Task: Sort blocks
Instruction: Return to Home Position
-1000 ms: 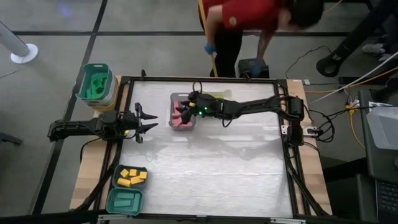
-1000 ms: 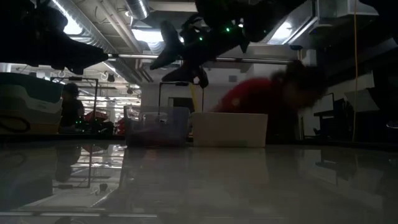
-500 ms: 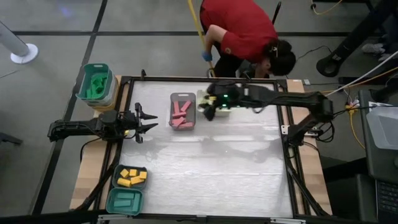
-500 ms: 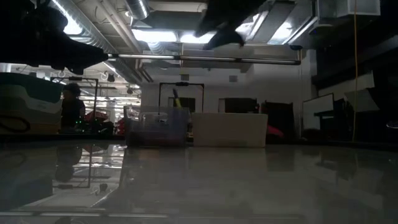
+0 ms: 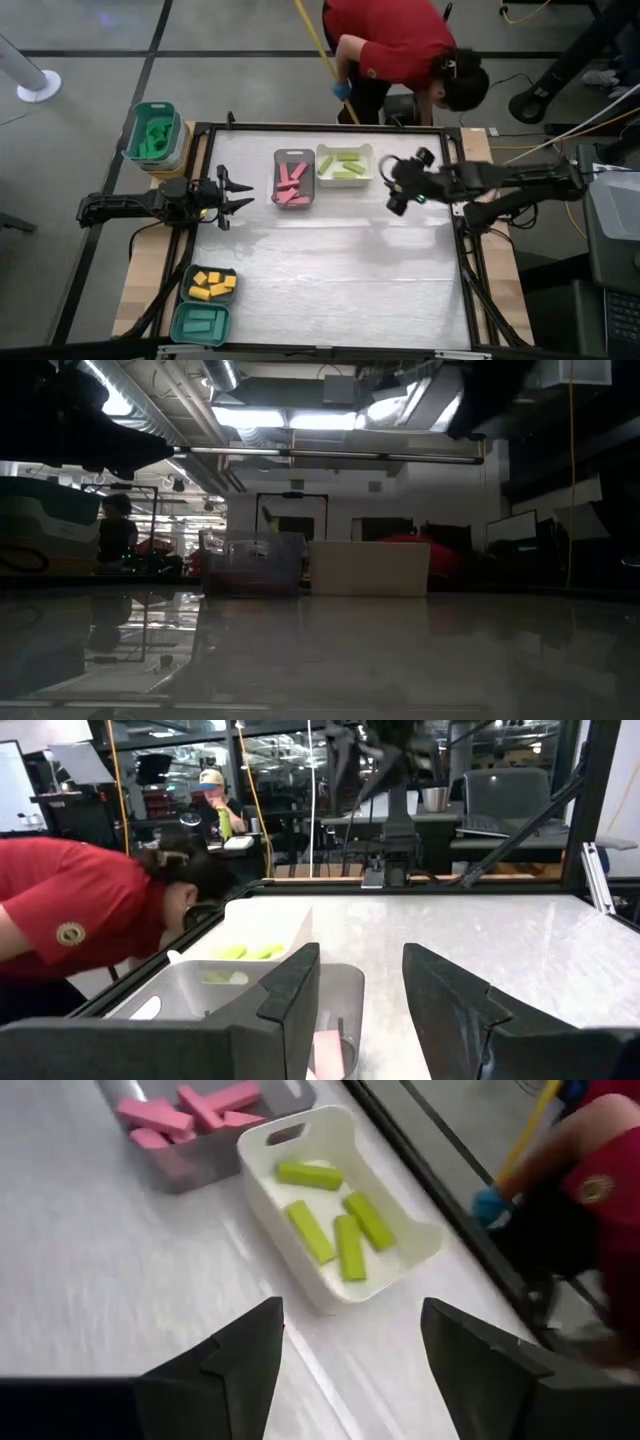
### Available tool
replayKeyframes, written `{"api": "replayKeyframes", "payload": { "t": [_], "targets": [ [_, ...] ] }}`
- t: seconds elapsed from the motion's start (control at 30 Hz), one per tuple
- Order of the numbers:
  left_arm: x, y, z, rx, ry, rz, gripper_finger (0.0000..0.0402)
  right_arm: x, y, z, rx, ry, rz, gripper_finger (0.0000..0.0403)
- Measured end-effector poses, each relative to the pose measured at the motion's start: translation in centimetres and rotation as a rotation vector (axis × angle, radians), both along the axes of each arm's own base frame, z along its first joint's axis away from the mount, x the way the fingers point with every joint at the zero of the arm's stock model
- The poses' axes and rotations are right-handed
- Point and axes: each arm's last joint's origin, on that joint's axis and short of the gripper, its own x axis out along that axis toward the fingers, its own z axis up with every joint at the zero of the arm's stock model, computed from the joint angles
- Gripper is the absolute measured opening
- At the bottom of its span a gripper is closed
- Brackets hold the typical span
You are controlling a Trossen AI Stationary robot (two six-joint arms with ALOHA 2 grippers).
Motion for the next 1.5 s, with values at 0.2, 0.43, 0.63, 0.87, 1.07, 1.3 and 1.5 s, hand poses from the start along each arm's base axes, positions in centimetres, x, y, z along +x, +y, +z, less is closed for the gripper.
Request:
{"api": "replayKeyframes", "payload": {
  "t": [0.2, 0.43, 0.63, 0.87, 1.07, 1.3, 1.5],
  "targets": [
    [0.0, 0.0, 0.0, 0.0, 0.0, 0.0, 0.0133, -2.7, 1.2, -5.5, 0.109, -0.279, 0.2, 0.0237],
    [0.0, 0.0, 0.0, 0.0, 0.0, 0.0, 0.0133, -3.5, 2.2, -11.7, 0.286, -0.546, 0.605, 0.0237],
    [0.0, 0.0, 0.0, 0.0, 0.001, 0.0, 0.0133, -4.9, 1.9, -15.2, 0.242, -0.639, 0.69, 0.0237],
    [0.0, 0.0, 0.0, 0.0, 0.001, 0.0, 0.0133, -7.2, 0.4, -16.7, 0.095, -0.653, 0.673, 0.0237],
    [0.0, 0.0, 0.0, 0.0, 0.001, 0.0, 0.0133, -8.3, -0.1, -17.0, 0.072, -0.687, 0.638, 0.0237],
    [0.0, 0.0, 0.0, 0.0, 0.0, 0.0, 0.0133, -9.6, -0.1, -18.1, 0.096, -0.62, 0.637, 0.0237],
    [0.0, 0.0, 0.0, 0.0, 0.001, 0.0, 0.0134, -10.4, -0.1, -18.9, 0.122, -0.538, 0.629, 0.0237]
  ]
}}
